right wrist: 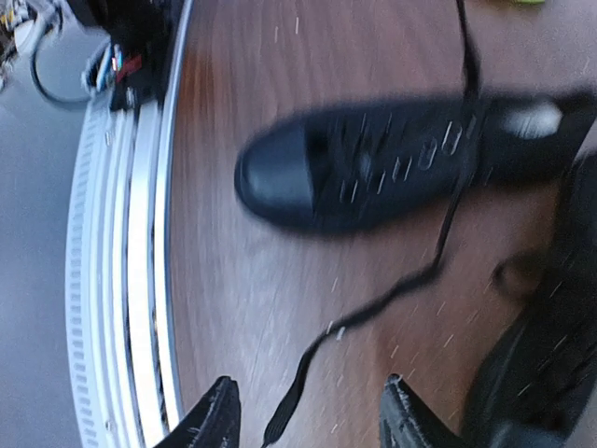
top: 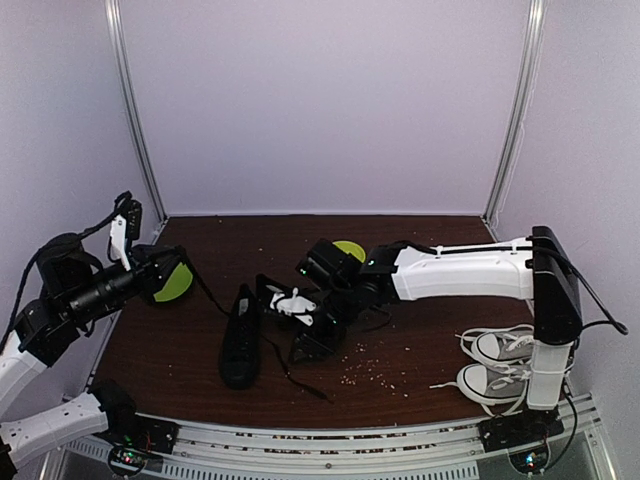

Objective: Tie the shoes
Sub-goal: Place the half-tied shoelace at the center of the board, then pass from the left arm to the right

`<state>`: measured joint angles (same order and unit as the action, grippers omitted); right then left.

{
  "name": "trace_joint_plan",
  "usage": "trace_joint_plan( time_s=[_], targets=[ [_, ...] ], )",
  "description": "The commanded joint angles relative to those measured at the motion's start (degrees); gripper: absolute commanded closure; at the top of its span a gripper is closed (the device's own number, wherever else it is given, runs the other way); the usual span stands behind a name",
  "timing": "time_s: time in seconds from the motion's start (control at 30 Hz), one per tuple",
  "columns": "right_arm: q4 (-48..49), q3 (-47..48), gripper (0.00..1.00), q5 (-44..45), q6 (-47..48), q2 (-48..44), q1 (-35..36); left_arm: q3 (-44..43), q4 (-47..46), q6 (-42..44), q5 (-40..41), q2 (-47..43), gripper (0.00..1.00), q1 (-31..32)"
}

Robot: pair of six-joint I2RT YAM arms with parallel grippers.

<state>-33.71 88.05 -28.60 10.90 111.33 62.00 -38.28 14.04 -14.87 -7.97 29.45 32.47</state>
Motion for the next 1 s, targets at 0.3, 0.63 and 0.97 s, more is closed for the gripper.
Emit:
trace_joint_plan(
  time_s=[0.3,0.63,0.97],
  targets=[
    [27.27,19.36,0.58,0.76,-1.65,16.55,-1.39,5.01,-17.20,6.23,-7.47,-2.63,1.00,0.23],
    [33.85,19.60,0.80,-1.63,-5.05,21.28,-1.61,5.33,-17.07,7.34,-6.43,-4.06,1.00,0.27],
    [34.75,19.64,0.95,-2.32,-5.01,21.91,-1.72,5.68,-17.77,7.40,-7.60,-4.79,1.00,0.26]
  ],
)
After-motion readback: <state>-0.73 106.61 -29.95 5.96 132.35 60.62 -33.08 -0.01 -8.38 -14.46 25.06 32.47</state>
